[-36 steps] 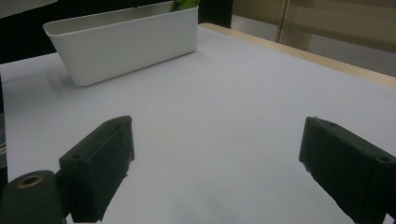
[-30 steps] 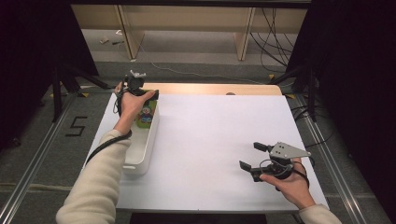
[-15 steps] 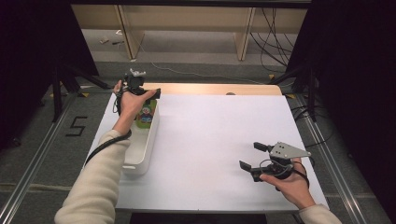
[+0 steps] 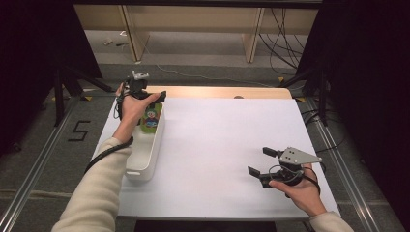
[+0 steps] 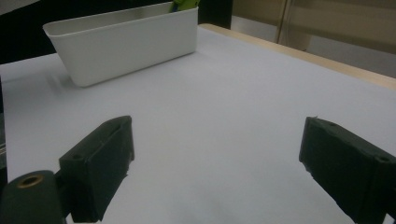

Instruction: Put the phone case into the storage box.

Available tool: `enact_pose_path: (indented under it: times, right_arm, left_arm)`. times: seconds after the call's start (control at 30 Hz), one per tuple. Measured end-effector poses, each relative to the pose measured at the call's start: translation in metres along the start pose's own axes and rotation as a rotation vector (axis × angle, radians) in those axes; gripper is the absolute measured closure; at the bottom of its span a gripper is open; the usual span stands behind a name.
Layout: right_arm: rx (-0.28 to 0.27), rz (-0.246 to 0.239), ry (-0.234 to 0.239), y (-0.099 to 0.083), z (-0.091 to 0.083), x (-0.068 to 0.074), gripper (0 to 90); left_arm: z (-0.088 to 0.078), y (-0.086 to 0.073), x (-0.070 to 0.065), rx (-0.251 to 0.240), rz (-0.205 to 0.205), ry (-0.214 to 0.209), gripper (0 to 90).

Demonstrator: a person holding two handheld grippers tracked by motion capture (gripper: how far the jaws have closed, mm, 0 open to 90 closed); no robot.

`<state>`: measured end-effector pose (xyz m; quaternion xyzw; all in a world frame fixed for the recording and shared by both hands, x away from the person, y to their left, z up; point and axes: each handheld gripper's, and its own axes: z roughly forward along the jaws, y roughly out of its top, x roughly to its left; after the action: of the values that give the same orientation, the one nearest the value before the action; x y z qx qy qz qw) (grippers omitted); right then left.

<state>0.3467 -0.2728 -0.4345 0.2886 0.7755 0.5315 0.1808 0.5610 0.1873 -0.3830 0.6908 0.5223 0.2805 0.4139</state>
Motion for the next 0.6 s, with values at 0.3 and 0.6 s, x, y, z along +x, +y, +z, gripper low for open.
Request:
enact_pose_path:
  times: [0.3,0.6]
  right_arm:
    - [0.0,0.001,-0.002,0.0,0.0,0.0,11.2]
    - [0.0,0.002,-0.004,0.0,-0.001,0.0,11.3]
  left_arm:
    - [-0.006,-0.005,0.0,0.005,0.01,-0.01,0.0]
    - [-0.015,-0.007,-0.003,-0.007,0.0,-0.043,0.6]
